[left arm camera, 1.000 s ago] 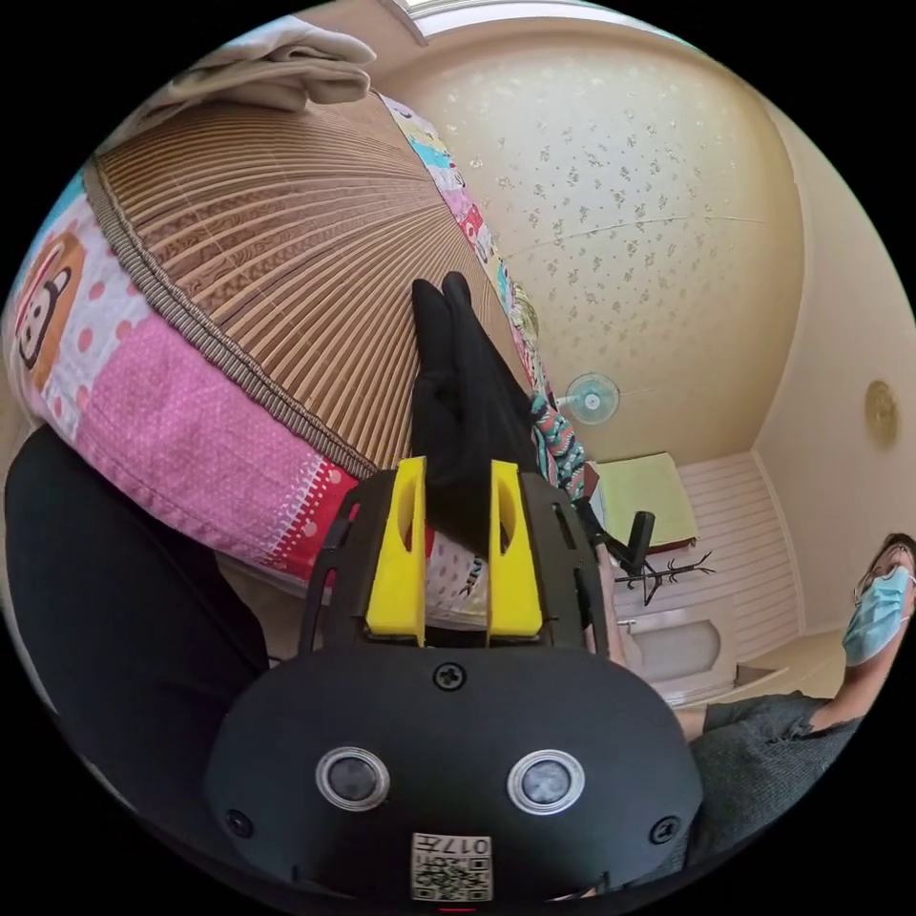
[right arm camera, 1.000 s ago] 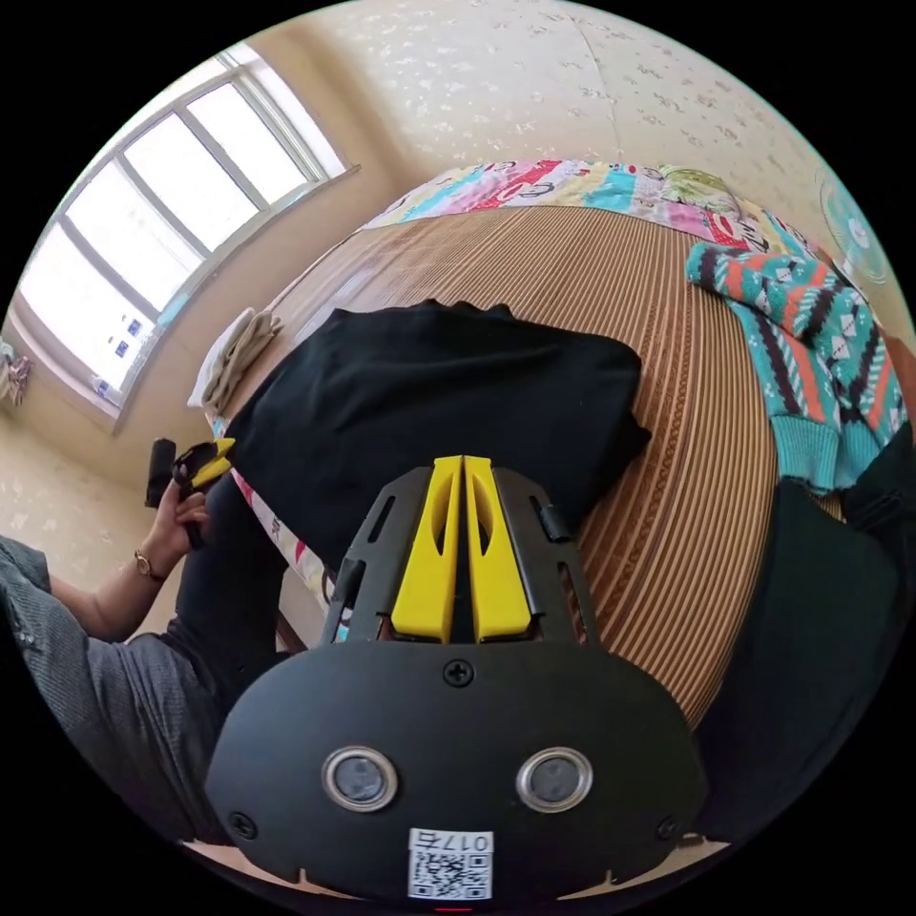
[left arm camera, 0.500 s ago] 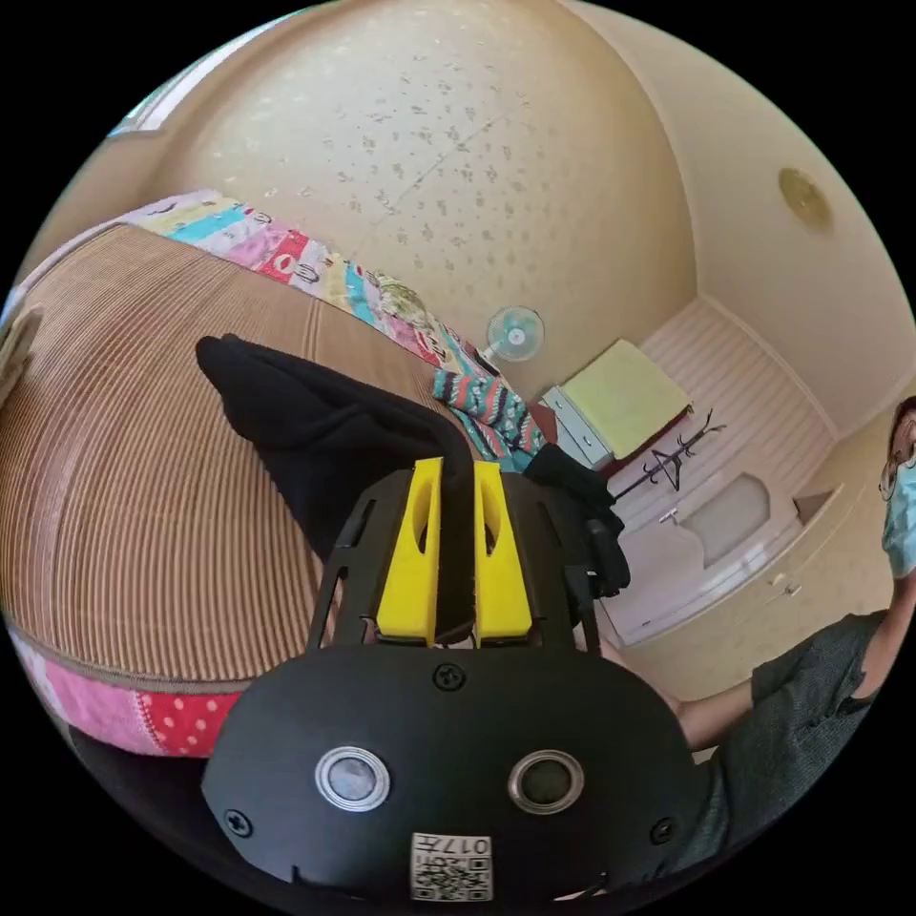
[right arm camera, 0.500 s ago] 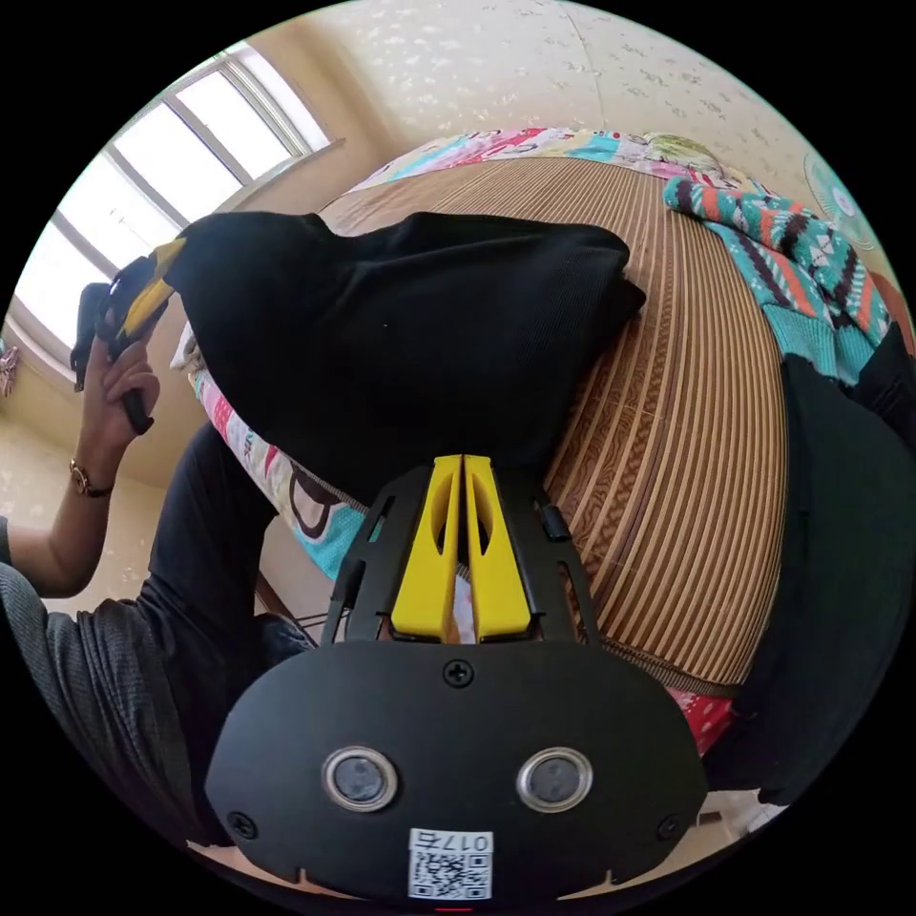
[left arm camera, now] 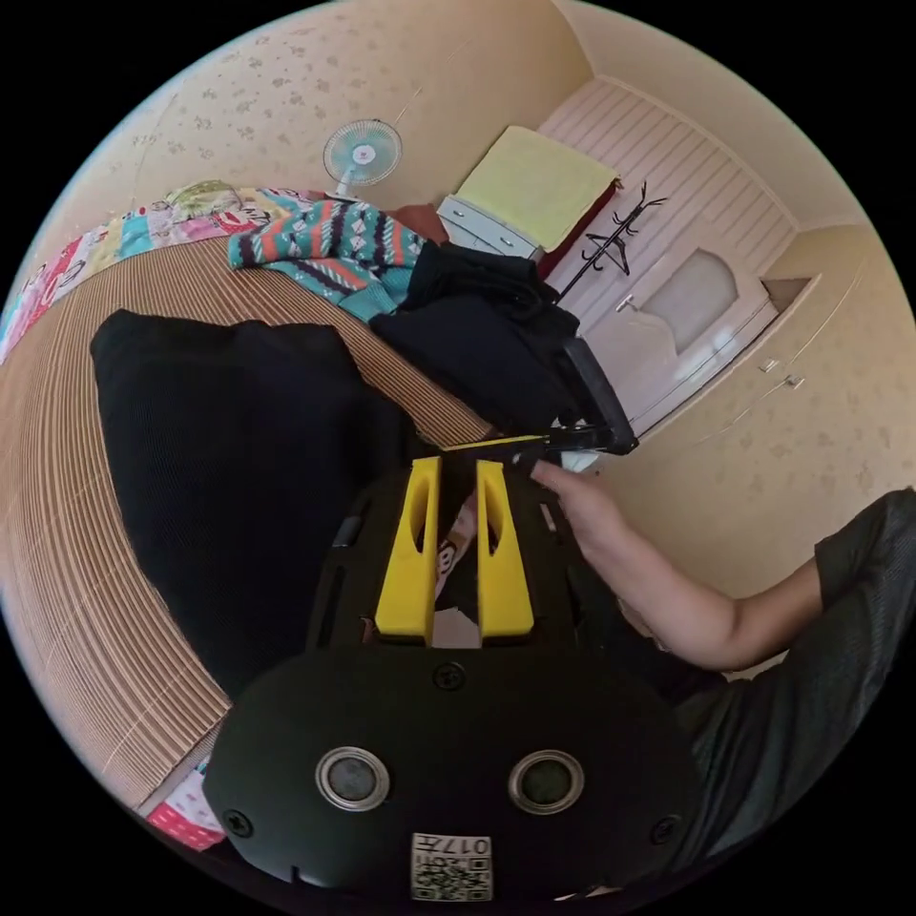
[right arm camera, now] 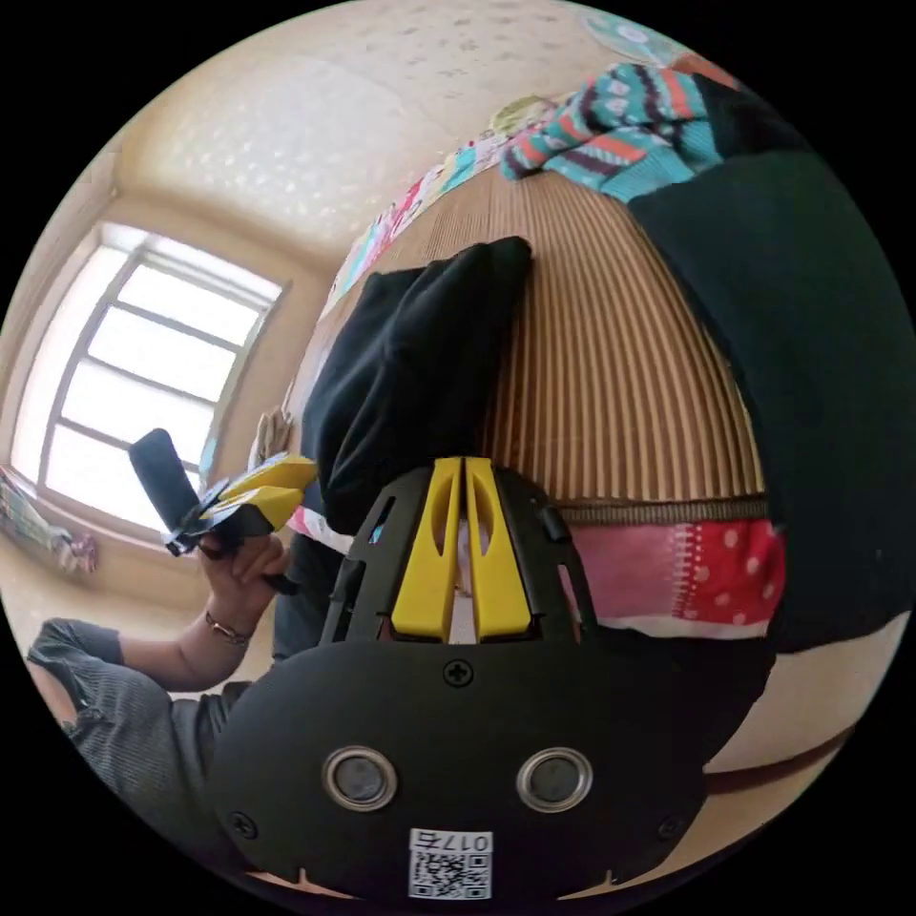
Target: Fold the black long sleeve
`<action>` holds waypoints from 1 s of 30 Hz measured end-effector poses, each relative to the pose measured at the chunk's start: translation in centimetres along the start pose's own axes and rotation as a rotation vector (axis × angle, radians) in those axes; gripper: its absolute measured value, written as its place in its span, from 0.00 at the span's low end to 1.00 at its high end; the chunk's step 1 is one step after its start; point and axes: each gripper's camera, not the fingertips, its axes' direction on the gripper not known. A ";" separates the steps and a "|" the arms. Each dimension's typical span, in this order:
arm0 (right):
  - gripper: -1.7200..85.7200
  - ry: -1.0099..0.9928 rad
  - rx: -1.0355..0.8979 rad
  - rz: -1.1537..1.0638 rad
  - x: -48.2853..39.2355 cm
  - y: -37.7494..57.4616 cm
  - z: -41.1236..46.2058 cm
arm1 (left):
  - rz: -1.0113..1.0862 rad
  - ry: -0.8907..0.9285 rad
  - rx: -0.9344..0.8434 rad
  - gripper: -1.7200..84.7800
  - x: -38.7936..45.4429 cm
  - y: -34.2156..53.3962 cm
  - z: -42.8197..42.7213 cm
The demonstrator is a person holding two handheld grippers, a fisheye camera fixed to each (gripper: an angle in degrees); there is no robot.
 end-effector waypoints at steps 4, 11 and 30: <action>0.09 -0.130 0.045 0.025 2.2 -1.6 -2.8 | -0.149 -0.028 0.118 0.13 -4.8 0.8 -6.9; 0.25 -0.206 -0.111 0.010 2.7 -8.5 1.7 | -0.582 -0.071 0.140 0.26 -18.8 4.1 -10.7; 0.23 -0.353 -0.340 0.098 4.3 -13.8 10.3 | -0.624 0.140 -0.071 0.23 -24.8 2.9 -6.0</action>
